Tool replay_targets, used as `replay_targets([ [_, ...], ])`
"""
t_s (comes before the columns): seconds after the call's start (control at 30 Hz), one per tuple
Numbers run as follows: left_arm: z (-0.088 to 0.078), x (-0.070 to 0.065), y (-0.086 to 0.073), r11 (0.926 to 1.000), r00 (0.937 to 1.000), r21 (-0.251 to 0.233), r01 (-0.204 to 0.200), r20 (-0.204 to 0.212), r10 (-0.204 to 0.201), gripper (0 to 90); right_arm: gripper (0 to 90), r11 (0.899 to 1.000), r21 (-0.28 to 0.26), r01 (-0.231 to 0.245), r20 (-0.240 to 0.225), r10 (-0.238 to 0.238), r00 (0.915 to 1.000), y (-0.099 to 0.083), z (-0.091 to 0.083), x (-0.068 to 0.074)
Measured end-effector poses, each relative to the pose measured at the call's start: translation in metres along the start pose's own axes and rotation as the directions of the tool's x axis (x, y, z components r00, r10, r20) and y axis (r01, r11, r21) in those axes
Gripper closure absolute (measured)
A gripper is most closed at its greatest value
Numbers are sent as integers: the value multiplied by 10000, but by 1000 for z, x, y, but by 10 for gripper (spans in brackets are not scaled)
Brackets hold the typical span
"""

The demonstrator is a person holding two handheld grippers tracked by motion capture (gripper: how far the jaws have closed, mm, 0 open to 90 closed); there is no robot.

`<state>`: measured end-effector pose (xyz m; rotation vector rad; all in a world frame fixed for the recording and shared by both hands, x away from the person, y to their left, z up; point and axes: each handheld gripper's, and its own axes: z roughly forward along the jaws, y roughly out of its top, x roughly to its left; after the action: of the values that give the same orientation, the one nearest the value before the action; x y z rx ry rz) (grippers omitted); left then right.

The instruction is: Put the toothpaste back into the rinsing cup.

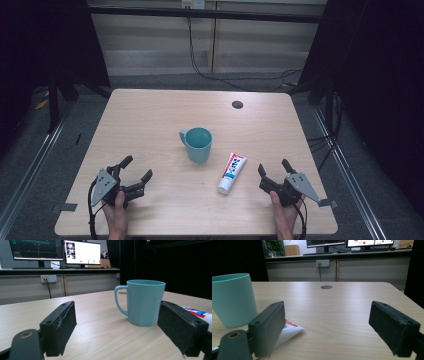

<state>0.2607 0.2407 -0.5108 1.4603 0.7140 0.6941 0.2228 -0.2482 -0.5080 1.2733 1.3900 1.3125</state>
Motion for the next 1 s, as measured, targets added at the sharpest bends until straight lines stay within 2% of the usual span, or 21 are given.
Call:
replay_targets([
  [0.17, 0, 0, 0, 10000, 10000, 3, -17, -2, 17, 155, 135, 9995, 294, 121, 31, -122, 9999, 1, 2, 1],
  [0.33, 0, 0, 0, 10000, 10000, -4, -11, 19, 11, 155, 138, 9977, 488, 470, 226, -482, 9986, 1, 2, 5],
  [0.43, 0, 0, 0, 10000, 10000, 11, 0, -1, 0, 155, 145, 9973, 530, 515, 228, -528, 9983, 1, 2, 5],
  [0.57, 0, 0, 0, 10000, 10000, -4, 35, -40, -35, 155, 201, 9980, 491, 401, 211, -412, 9989, 1, 2, 3],
  [0.7, 0, 0, 0, 10000, 10000, 4, 31, -38, -31, 155, 218, 9938, 1043, 397, 69, -406, 9992, 3, 5, 4],
  [0.8, 0, 0, 0, 10000, 10000, -7, 37, -40, -37, 155, 224, 9923, 1174, 385, -33, -384, 9993, 4, 6, 4],
  [0.83, 0, 0, 0, 10000, 10000, -1, 42, -42, -42, 155, 224, 9908, 1332, 230, -262, -197, 9995, 7, 6, 4],
  [0.9, 0, 0, 0, 10000, 10000, 0, 32, -38, -32, 155, 228, 9889, 1470, 197, -494, -125, 9987, 11, 6, 3],
  [1.0, 0, -1, 0, 10000, 10000, -2, 32, -34, -32, 155, 185, 9794, 2002, 274, -531, -170, 9984, 19, 7, 5],
])
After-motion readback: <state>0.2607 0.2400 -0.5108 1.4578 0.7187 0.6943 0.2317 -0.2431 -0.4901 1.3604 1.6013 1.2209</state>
